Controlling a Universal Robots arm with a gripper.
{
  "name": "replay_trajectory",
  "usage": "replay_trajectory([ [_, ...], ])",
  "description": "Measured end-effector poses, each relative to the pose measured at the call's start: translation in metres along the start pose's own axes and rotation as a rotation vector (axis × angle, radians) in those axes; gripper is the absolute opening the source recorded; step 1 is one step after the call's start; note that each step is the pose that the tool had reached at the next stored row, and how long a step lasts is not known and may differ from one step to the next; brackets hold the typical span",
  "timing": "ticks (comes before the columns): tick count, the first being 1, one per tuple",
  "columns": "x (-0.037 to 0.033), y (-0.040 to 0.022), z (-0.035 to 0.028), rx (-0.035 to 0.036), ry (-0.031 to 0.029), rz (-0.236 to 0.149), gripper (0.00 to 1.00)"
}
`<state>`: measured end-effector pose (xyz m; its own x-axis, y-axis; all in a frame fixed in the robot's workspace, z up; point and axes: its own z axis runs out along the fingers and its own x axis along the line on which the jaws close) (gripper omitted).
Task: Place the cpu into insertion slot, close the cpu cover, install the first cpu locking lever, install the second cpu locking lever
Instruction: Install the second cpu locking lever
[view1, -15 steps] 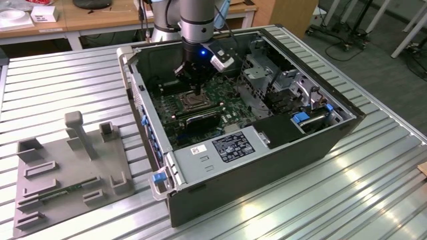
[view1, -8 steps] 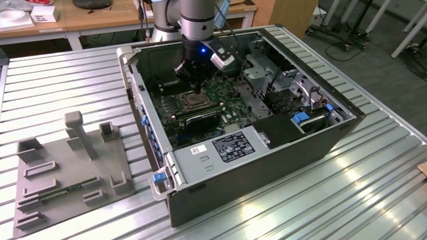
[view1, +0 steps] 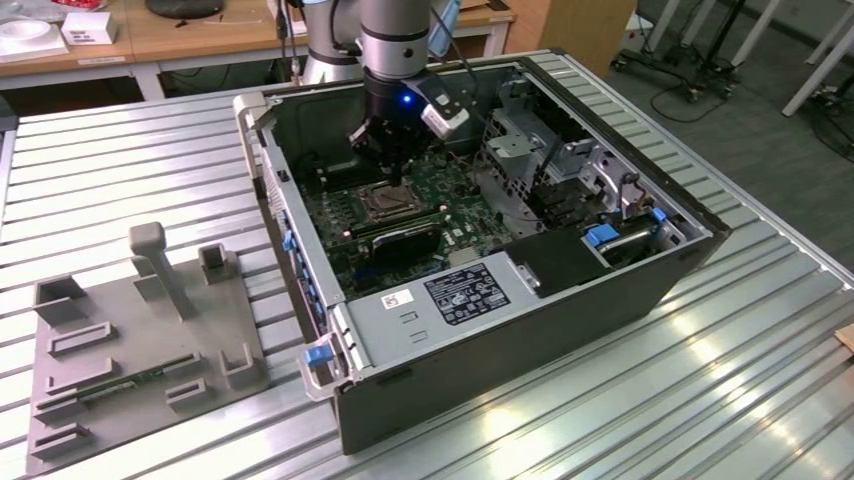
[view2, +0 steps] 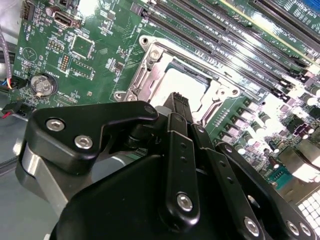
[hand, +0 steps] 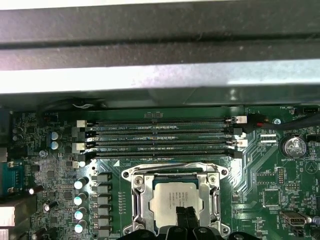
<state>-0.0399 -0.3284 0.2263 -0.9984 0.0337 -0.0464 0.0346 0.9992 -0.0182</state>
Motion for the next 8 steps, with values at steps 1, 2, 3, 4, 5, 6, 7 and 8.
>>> replay_trajectory([
  [1, 0.0000, 0.0000, 0.0000, 0.0001, 0.0000, 0.000, 0.11],
  [2, 0.0000, 0.0000, -0.0001, 0.0001, 0.0000, 0.000, 0.11],
  [3, 0.0000, 0.0000, 0.0000, 0.0000, 0.0000, 0.000, 0.11],
  [4, 0.0000, 0.0000, 0.0000, 0.0000, 0.0000, 0.000, 0.11],
  [5, 0.0000, 0.0000, -0.0001, 0.0000, 0.0000, 0.000, 0.11],
  [6, 0.0000, 0.0000, -0.0001, 0.0000, 0.0000, 0.000, 0.11],
  [7, 0.0000, 0.0000, -0.0001, 0.0001, 0.0000, 0.000, 0.11],
  [8, 0.0000, -0.0001, -0.0010, 0.0007, 0.0004, 0.000, 0.11],
])
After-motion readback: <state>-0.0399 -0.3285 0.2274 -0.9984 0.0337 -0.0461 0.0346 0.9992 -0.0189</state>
